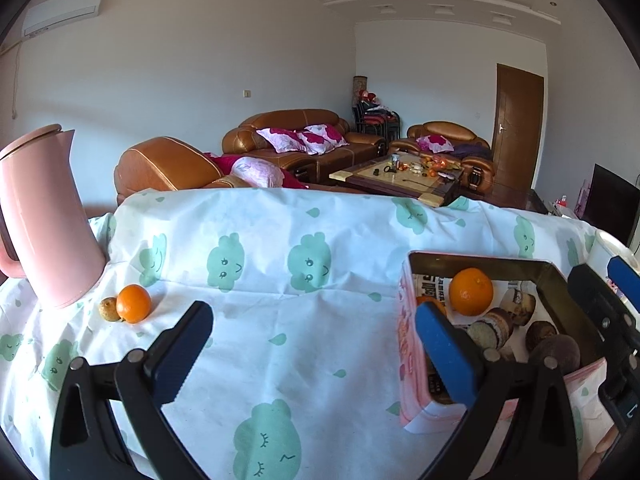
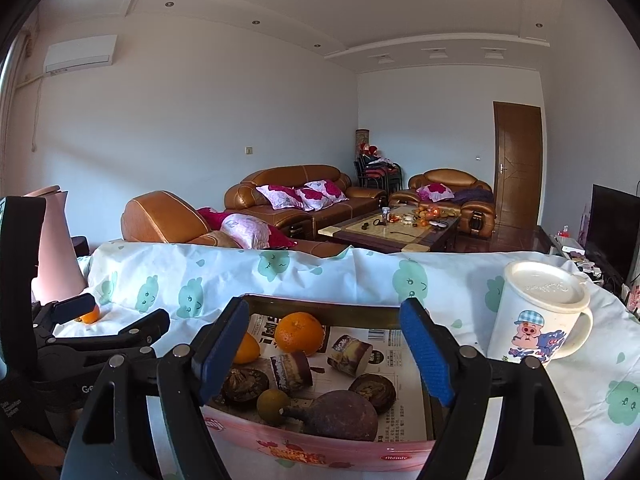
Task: Organize fruits
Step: 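Move both tools back toward the last small orange and yellow fruit, then grasp the small orange with the right tool while the left tool grasps the yellow fruit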
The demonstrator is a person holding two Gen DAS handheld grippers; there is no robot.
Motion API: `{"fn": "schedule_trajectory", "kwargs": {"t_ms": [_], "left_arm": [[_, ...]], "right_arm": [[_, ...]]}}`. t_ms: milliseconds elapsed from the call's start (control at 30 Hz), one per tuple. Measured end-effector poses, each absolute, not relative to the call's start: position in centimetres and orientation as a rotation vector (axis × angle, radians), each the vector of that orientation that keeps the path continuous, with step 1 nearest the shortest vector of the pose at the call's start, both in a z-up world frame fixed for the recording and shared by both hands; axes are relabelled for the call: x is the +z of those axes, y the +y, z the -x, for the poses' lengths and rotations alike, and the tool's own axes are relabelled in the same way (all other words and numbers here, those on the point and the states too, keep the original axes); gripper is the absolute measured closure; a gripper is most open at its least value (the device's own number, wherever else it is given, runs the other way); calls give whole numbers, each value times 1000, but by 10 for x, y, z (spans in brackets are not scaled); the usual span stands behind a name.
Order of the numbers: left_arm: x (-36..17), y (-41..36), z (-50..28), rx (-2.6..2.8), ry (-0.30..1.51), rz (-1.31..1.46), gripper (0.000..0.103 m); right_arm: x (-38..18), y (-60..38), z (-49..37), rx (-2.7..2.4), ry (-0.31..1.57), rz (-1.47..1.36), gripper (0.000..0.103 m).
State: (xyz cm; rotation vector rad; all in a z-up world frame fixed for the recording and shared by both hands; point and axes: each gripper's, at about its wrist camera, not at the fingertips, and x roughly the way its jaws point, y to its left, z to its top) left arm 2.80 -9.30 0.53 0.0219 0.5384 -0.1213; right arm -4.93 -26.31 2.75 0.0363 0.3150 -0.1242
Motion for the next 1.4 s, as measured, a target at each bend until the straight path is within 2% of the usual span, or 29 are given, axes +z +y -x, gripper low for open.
{"fn": "schedule_trajectory", "kwargs": {"t_ms": [433,967,1400], "left_arm": [[2,-11,-48,29,582,-41,0],[-18,118,-86,215,750,36,0],[-19,154,-90,361,749,-40,0]], "right_arm": [[20,-196,14,9,418,-100,24],[-5,-73,-52,242,650,-124,24],[-21,-8,-103,354,798,-137,24]]}}
